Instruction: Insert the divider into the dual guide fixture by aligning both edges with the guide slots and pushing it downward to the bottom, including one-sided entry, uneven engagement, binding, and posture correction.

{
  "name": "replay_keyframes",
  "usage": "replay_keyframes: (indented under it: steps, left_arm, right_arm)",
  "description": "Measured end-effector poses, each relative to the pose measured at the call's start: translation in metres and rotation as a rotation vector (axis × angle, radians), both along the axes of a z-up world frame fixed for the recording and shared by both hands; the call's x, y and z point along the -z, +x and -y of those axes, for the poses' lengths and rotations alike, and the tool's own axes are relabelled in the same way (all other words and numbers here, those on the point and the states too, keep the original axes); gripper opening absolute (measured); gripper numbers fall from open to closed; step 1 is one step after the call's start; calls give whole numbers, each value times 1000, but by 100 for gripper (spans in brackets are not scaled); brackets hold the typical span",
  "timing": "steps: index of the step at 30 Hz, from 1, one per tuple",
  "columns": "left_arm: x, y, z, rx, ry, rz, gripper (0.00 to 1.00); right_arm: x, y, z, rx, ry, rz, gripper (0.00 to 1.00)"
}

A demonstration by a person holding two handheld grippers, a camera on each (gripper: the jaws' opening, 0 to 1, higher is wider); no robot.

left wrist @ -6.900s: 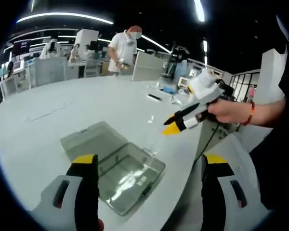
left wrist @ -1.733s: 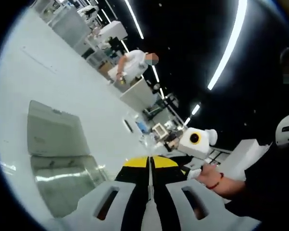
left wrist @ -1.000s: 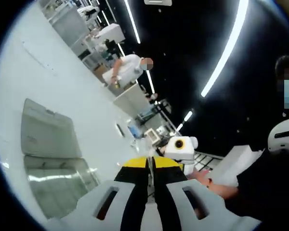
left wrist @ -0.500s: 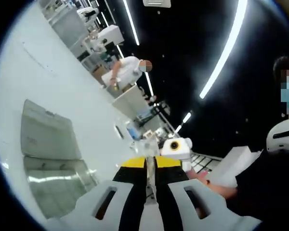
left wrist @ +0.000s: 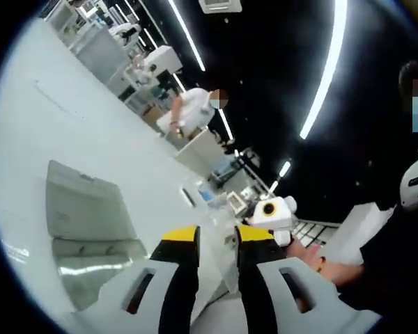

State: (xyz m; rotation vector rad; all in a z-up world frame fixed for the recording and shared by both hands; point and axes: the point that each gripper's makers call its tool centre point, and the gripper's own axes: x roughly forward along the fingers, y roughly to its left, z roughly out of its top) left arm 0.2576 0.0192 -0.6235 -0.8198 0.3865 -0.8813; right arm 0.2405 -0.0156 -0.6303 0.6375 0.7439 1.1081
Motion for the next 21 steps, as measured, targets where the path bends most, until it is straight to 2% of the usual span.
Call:
replay_keyframes:
  steps: [5,8,9,11,14,16,21]
  left_arm:
    - [5,-1,-3,-9,39,0,19]
    - [8,-1,-3,-5,36,-11,17]
    - [9,-1,-2,-5,39,-12,16]
    - [12,-2,-2,0,56,-17,7]
    - [6,-2,-2,-7,24,-1,5]
    - [5,-2,-2,1,4,-13,4]
    - [4,-3,0,15,15,-2,3]
  right_arm:
    - [1,0,-6,8,-34,8,0]
    - [-1,-3,-10,-2,-37,19,0]
    - [-1,-4,-11,-5,-38,23,0]
    - [-1,-6,-13,-12,-40,24,0]
    - [1,-10,-12,-31,-48,24,0]
    - [1,-13,-11,-45,-53,30,0]
    - [5,-16,-9,-74,-67,12,0]
